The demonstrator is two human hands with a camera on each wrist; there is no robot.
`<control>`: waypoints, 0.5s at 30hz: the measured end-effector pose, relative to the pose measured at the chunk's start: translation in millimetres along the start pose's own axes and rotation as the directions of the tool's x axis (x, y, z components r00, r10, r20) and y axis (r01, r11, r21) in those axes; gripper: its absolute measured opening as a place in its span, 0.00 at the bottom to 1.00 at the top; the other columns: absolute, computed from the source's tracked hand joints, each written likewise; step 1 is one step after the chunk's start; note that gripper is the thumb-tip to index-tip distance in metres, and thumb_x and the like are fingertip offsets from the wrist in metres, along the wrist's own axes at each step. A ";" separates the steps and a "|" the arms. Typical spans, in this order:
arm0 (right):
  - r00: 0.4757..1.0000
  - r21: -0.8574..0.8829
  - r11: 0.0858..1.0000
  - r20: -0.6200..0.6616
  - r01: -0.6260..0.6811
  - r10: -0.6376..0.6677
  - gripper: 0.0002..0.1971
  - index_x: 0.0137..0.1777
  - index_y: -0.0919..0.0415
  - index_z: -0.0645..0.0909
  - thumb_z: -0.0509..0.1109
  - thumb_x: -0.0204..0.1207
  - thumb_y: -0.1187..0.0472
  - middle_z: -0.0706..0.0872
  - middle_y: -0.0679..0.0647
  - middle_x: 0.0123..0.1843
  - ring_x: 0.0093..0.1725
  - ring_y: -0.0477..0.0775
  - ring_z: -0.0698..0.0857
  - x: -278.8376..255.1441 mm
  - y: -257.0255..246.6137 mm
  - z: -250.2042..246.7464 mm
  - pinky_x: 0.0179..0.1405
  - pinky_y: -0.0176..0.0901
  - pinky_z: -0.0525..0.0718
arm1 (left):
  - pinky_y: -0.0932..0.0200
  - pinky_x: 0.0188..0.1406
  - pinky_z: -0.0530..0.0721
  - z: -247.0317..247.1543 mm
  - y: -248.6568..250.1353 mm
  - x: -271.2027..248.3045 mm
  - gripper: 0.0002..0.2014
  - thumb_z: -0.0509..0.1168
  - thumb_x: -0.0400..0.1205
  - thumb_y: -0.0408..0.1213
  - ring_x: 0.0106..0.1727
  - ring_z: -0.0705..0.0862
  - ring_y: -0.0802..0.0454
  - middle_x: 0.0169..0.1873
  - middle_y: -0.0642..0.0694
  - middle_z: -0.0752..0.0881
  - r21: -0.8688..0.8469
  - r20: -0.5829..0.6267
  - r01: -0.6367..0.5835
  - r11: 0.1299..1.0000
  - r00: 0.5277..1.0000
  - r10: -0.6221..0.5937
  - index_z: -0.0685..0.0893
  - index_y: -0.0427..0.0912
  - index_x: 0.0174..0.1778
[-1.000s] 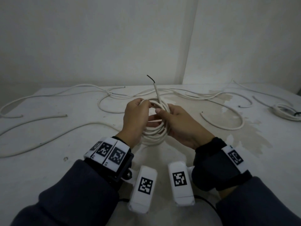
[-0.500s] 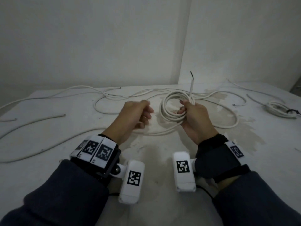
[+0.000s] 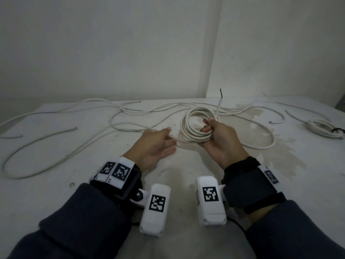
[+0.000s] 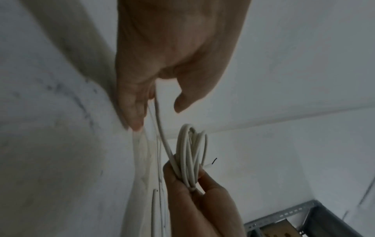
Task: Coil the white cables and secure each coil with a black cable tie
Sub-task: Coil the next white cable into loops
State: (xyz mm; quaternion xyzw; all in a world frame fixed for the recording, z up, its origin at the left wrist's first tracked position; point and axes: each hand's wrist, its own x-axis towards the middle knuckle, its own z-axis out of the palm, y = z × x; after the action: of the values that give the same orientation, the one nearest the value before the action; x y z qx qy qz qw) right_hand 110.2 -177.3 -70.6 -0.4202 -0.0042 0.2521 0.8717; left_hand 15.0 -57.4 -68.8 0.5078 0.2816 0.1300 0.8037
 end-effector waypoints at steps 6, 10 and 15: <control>0.996 -0.064 0.996 -0.064 0.059 -0.063 0.11 0.63 0.70 0.74 0.60 0.85 0.66 0.73 0.51 0.19 0.19 0.46 0.75 0.5 3.8 -0.4 0.36 0.46 0.81 | 0.58 0.29 0.89 0.4 3.6 1.2 0.09 0.54 0.89 0.34 0.29 0.86 0.49 0.31 0.40 0.82 0.162 -0.088 -0.314 0.936 0.940 0.330 0.75 0.33 0.59; 0.998 -0.233 0.971 0.022 0.055 -0.052 0.09 0.59 0.70 0.77 0.61 0.84 0.66 0.73 0.52 0.22 0.23 0.47 0.74 -2.2 4.3 2.7 0.29 0.40 0.77 | 0.59 0.28 0.88 0.1 8.3 -0.8 0.09 0.56 0.88 0.37 0.24 0.86 0.54 0.21 0.48 0.84 0.365 -0.037 -0.508 0.780 0.829 0.558 0.79 0.38 0.53; 0.981 -0.428 0.902 0.193 0.055 0.032 0.08 0.53 0.66 0.78 0.59 0.86 0.63 0.73 0.49 0.20 0.20 0.44 0.74 -10.3 7.0 8.5 0.28 0.39 0.76 | 0.56 0.45 0.82 -5.0 11.0 4.7 0.12 0.55 0.88 0.40 0.39 0.84 0.49 0.33 0.52 0.85 0.641 0.017 -0.561 0.523 0.692 0.722 0.84 0.45 0.47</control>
State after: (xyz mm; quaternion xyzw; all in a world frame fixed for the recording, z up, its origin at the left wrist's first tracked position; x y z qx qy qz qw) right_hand 96.3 -172.1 -68.1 -0.5756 -0.1477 0.2798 0.7540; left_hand 16.7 -46.5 -62.1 0.7813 0.1975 0.3859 0.4490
